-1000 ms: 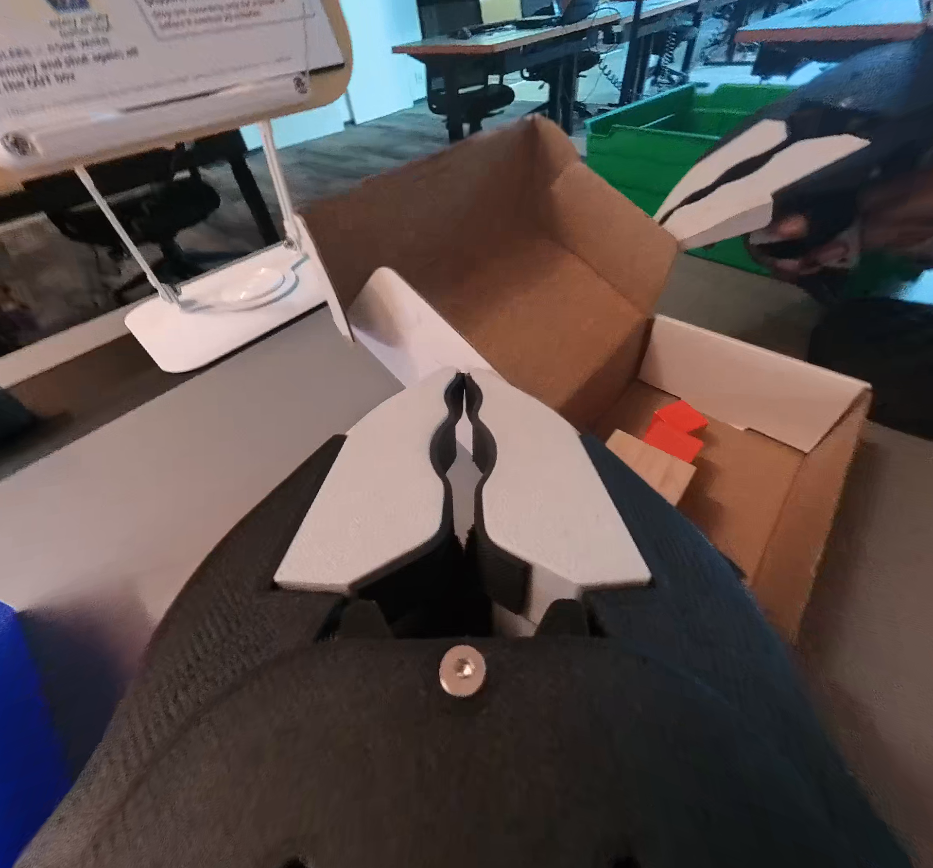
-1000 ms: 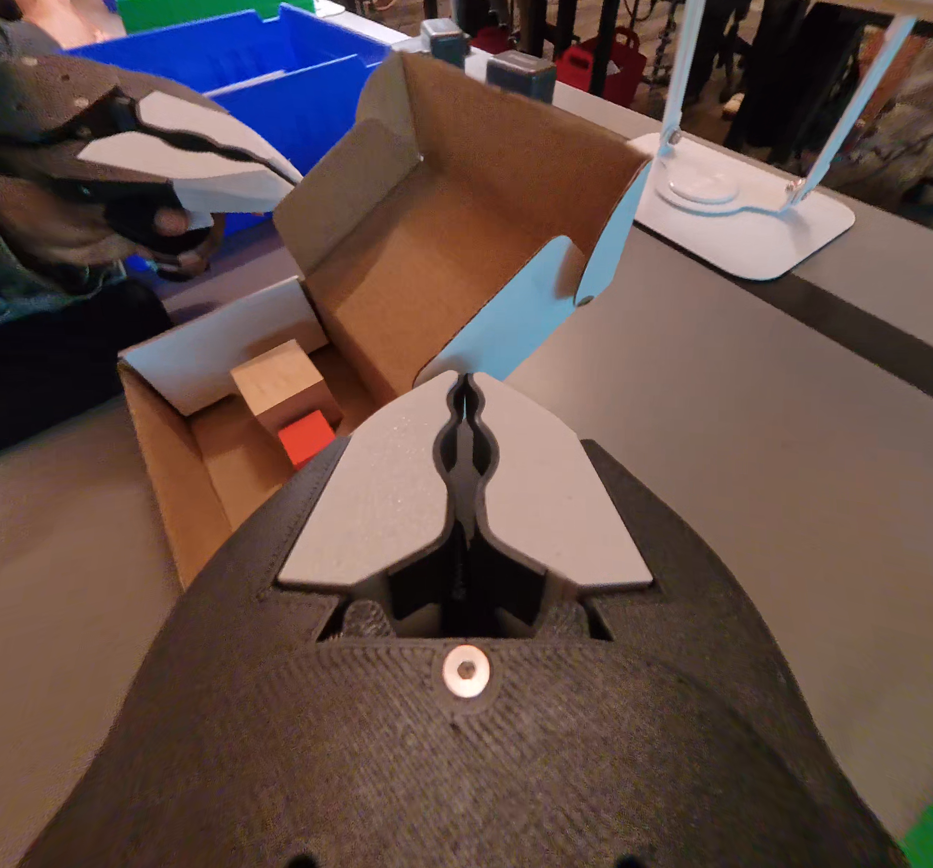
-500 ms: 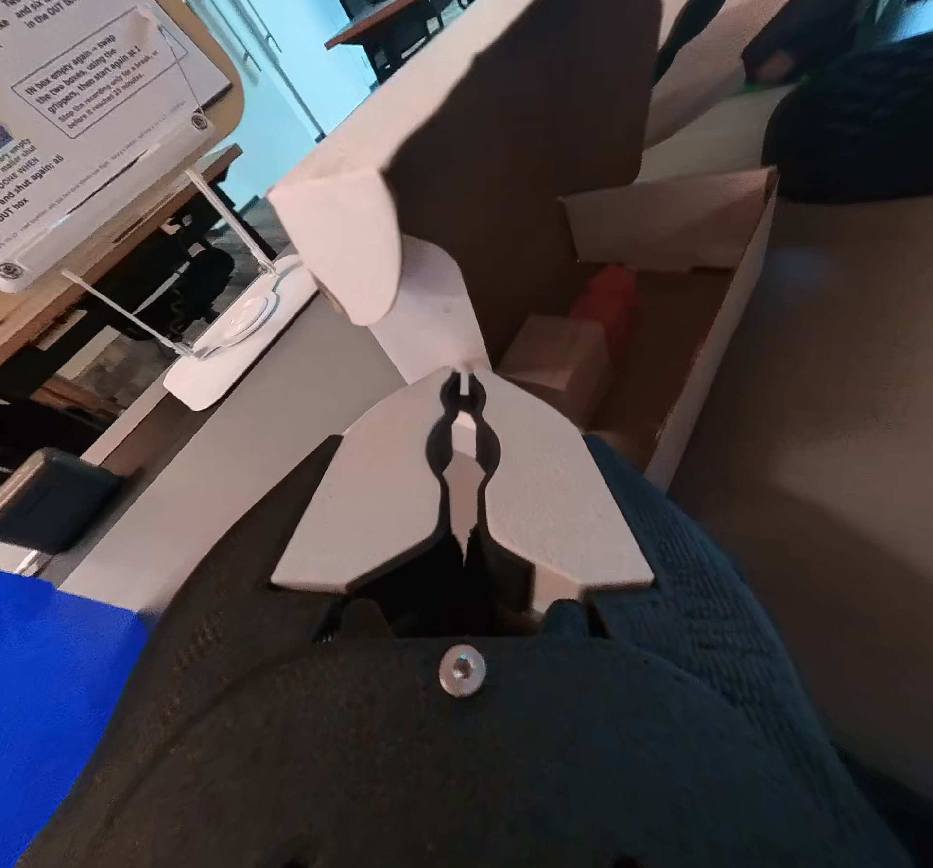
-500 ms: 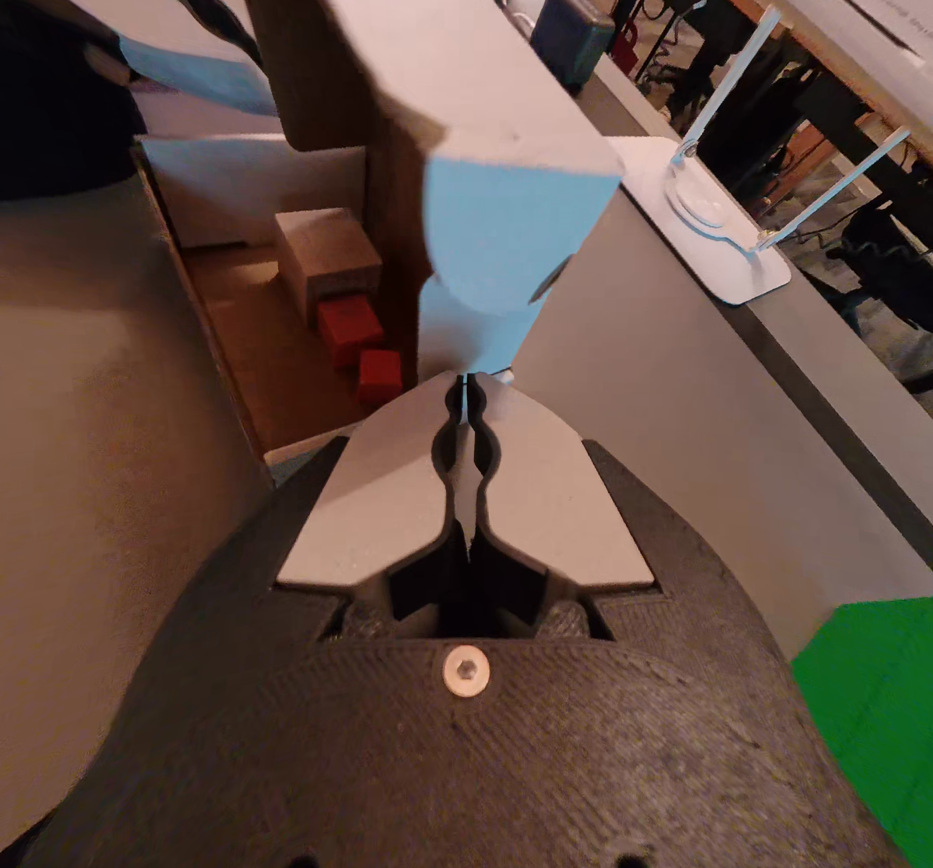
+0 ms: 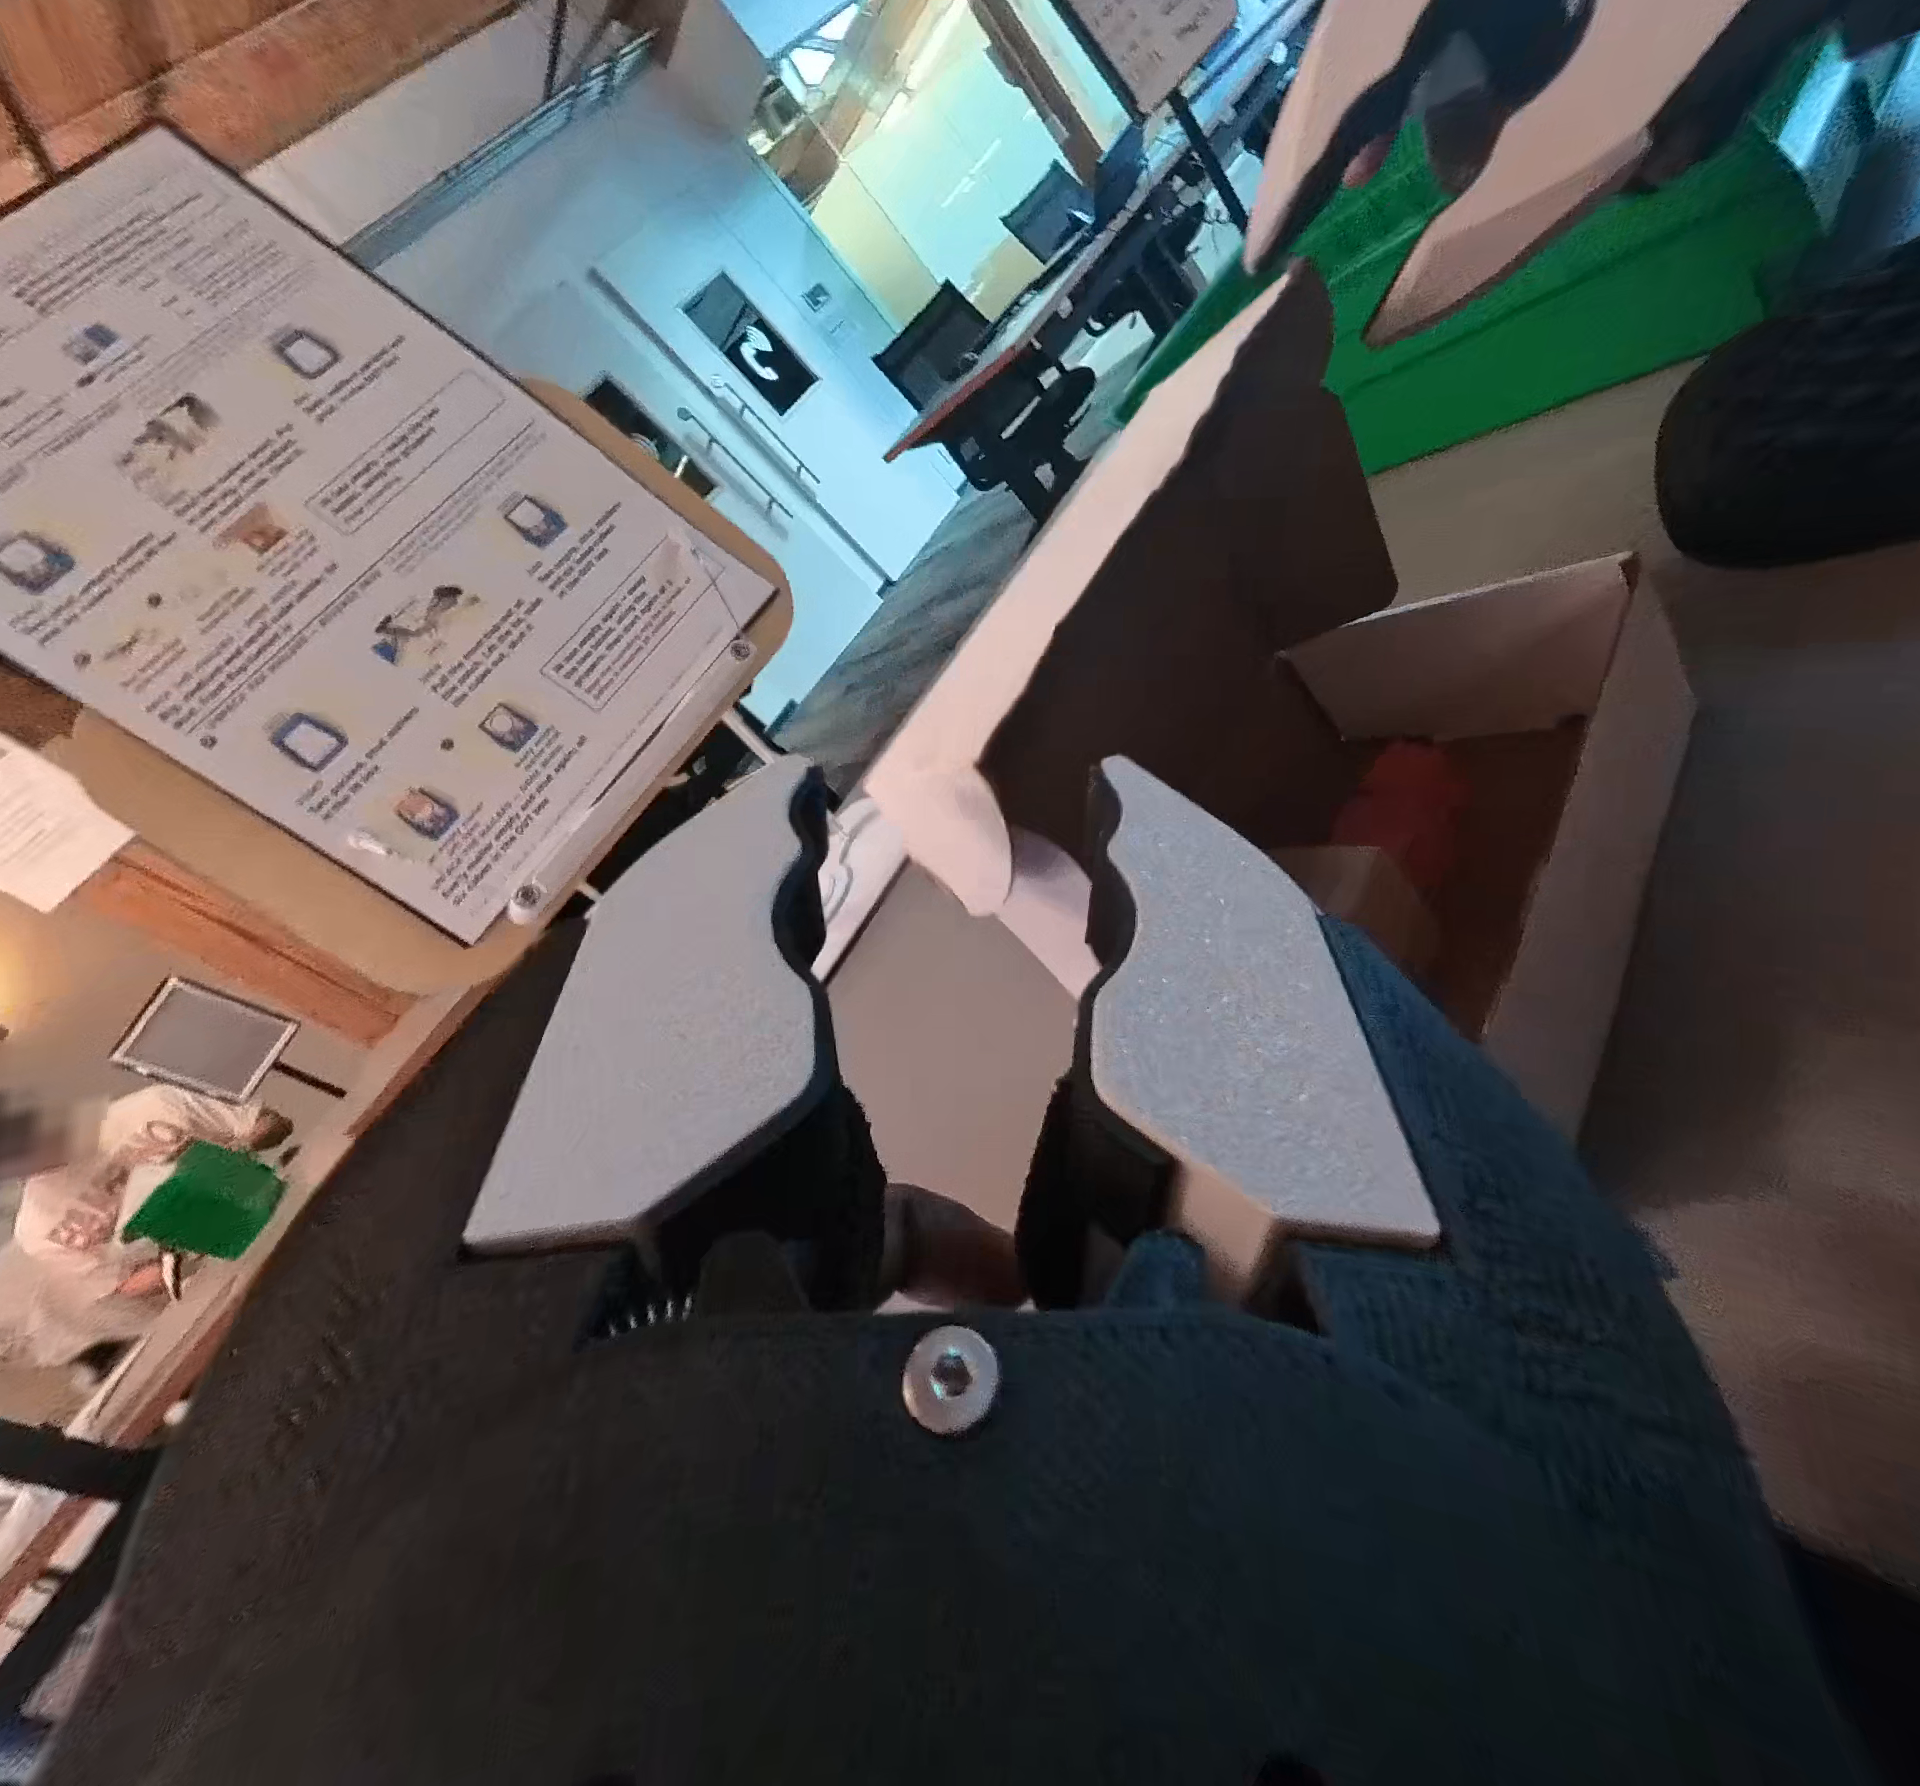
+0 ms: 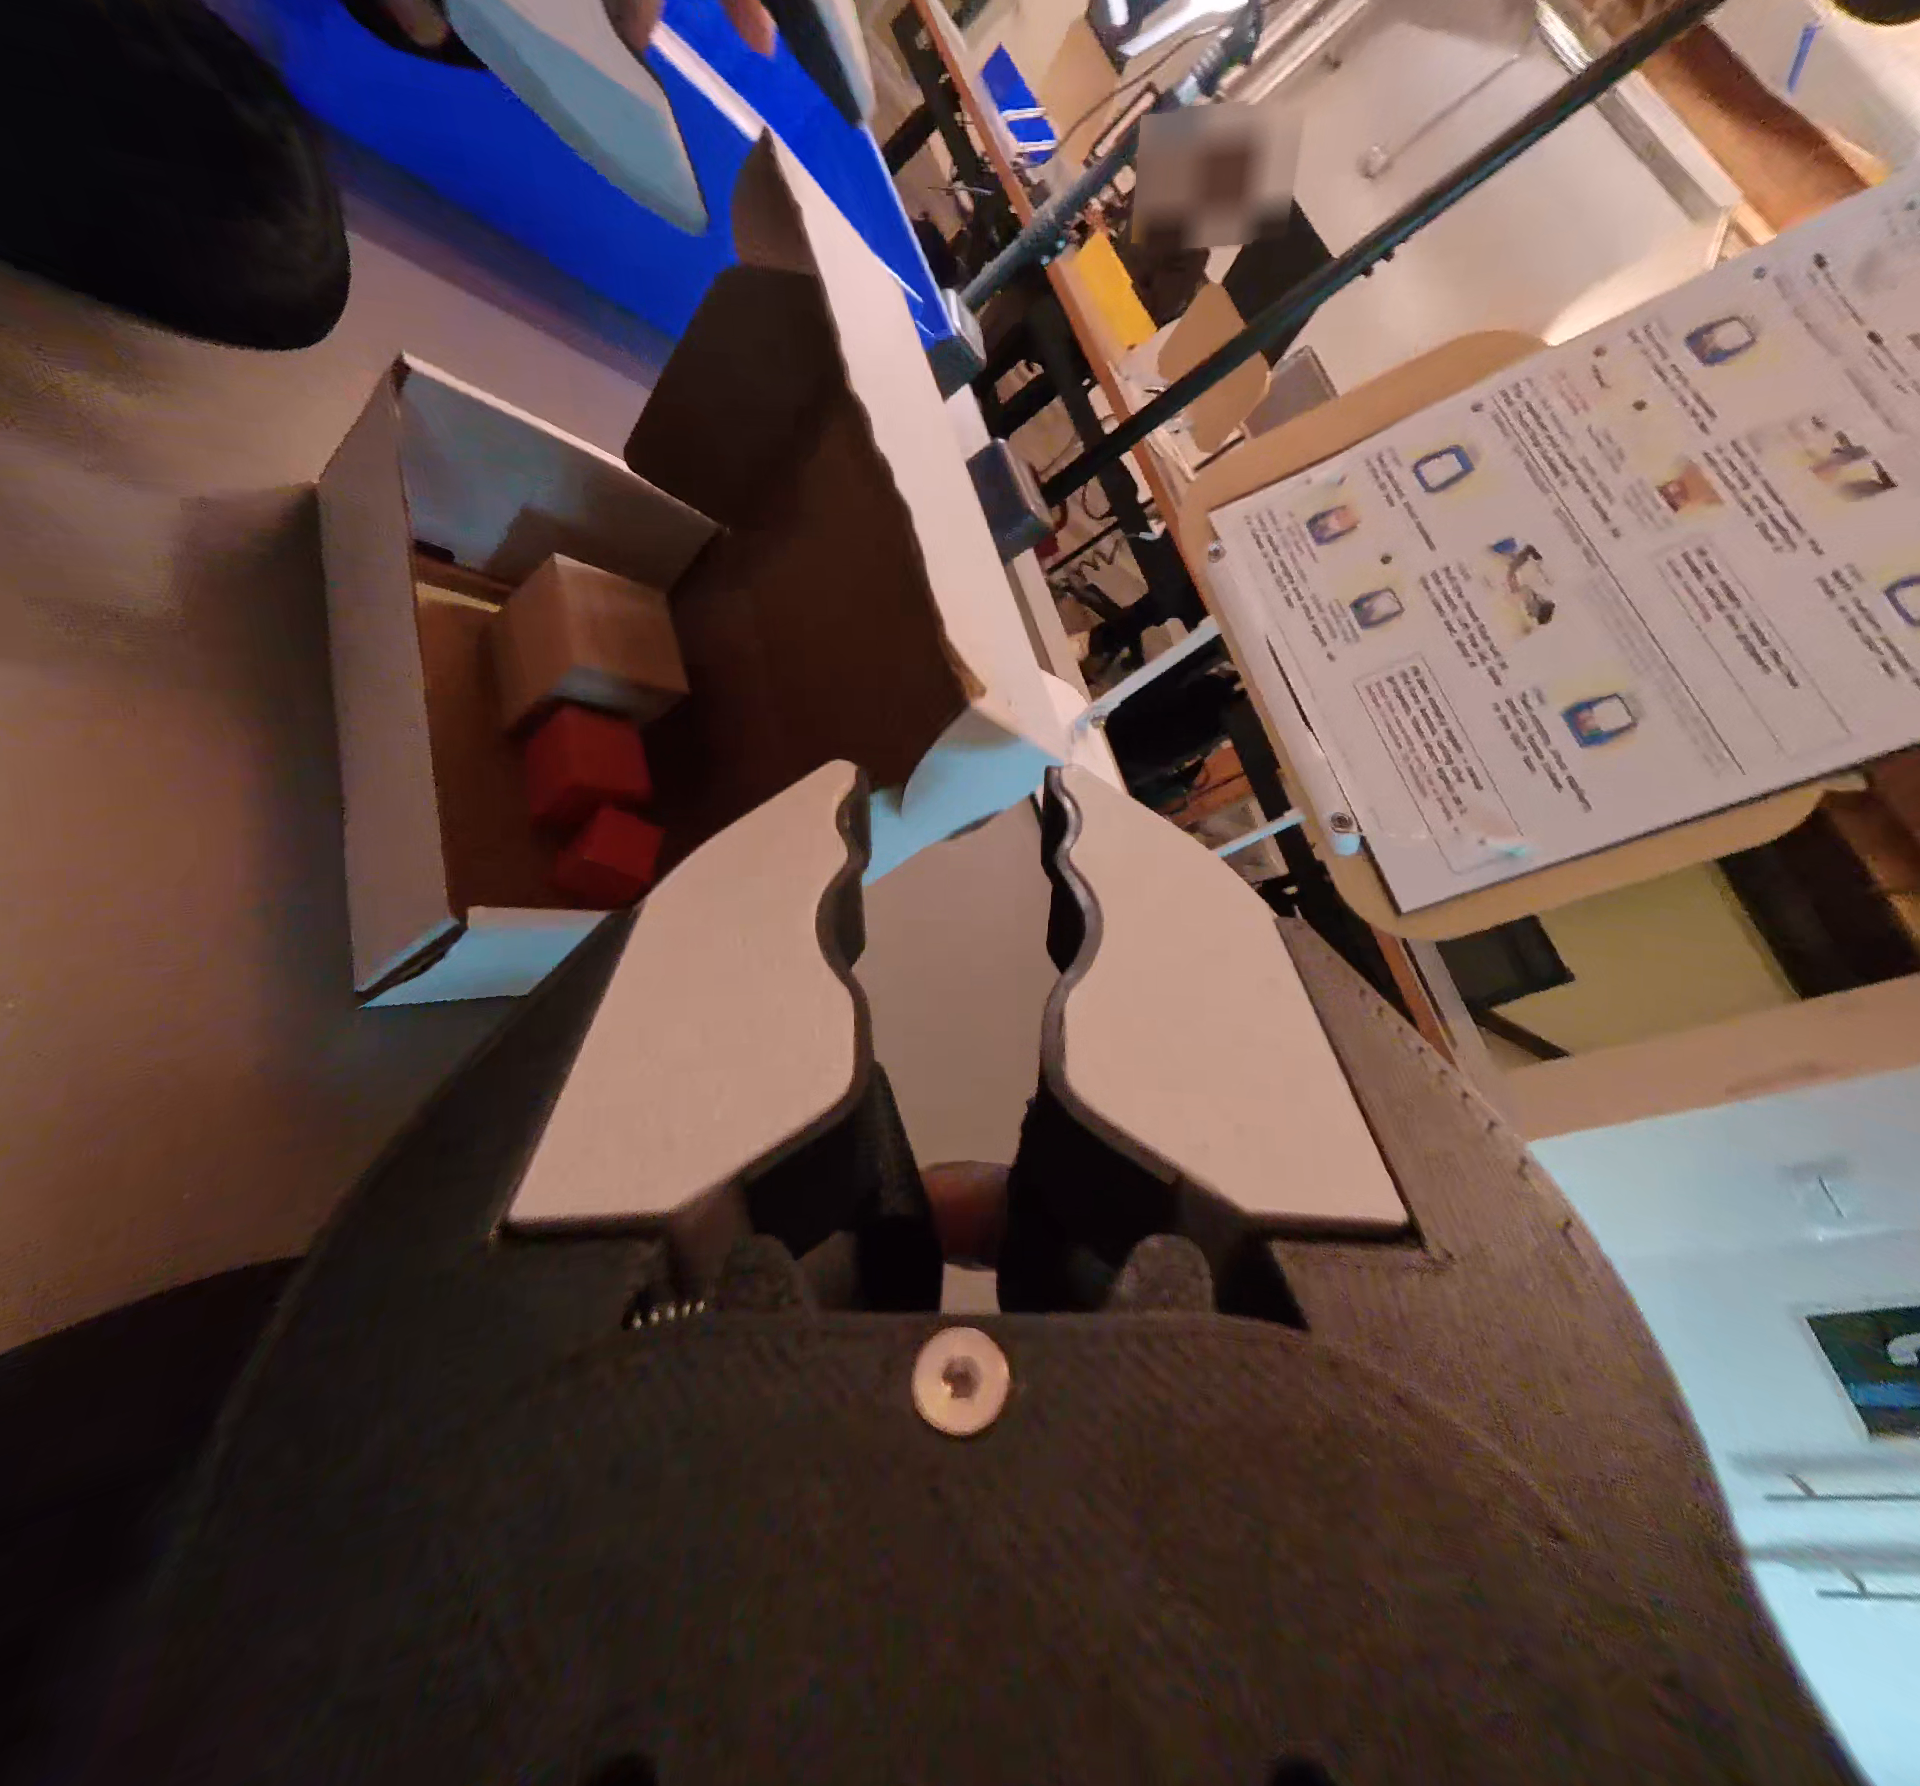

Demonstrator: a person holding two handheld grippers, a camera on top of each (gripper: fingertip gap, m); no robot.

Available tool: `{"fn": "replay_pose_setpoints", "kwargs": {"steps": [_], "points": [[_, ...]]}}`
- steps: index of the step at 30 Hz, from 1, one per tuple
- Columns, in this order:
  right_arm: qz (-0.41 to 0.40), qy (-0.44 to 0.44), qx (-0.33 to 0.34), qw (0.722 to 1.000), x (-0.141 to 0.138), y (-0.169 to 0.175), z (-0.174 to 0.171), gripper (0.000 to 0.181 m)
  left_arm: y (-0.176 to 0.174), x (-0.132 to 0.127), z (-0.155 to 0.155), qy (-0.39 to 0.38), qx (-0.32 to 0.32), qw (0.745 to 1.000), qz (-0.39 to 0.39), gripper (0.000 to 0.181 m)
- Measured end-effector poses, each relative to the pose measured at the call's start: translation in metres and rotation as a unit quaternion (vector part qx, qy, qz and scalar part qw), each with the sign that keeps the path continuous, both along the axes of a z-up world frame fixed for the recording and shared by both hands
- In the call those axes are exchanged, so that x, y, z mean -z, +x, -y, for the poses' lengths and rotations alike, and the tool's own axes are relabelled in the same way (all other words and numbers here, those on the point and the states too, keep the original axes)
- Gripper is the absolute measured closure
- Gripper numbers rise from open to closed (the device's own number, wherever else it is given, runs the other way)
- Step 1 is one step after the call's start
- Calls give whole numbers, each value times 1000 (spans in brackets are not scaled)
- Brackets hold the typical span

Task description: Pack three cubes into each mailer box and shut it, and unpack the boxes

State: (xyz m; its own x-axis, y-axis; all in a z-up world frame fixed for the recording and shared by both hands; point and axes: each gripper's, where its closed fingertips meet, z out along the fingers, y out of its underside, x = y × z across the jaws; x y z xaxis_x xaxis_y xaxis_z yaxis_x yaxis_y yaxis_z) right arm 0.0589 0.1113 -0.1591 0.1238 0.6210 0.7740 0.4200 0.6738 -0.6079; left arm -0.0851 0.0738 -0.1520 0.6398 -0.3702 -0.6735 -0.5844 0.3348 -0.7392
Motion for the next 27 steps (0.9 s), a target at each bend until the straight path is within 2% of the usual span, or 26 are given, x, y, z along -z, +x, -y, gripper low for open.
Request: {"fn": "replay_pose_setpoints", "kwargs": {"steps": [2, 5, 8, 12, 15, 17, 20, 22, 23, 25, 27], "points": [[8, 0, -1, 1000, -2, -5, -2, 150, 6, -1, -5, -9, 8, 1000, -14, 140], [27, -9, -1, 1000, 2, -9, -3, 164, 8, 2, -14, -32, -4, 999, -31, 167], [24, -52, 6, 998, 2, -8, -1, 166, 10, -1, -11, -50, 6, 999, -19, 169], [-21, -205, -4, 979, -7, -6, 10, 170, 13, -6, -2, -99, 30, 994, 30, 171], [-47, -286, 26, 957, -9, -5, 10, 171, 17, -8, 3, -121, 32, 991, 49, 172], [-65, -308, 54, 948, -9, -5, 7, 172, 22, -10, 8, -135, 40, 988, 65, 172], [-78, -313, 83, 943, -8, -6, 3, 173, 24, -10, 9, -153, 39, 984, 80, 171], [-75, -278, 73, 955, -8, -6, 1, 173, 22, -9, 7, -145, 33, 986, 71, 170], [-71, -267, 72, 958, -6, -5, 0, 171, 21, -8, 7, -148, 30, 986, 71, 165], [-46, -277, 66, 957, 7, -4, 2, 152, 20, -5, 9, -161, 27, 983, 80, 141], [-24, -290, 59, 955, 22, 1, 5, 149, 11, -1, 14, -172, 8, 979, 104, 133]]}}
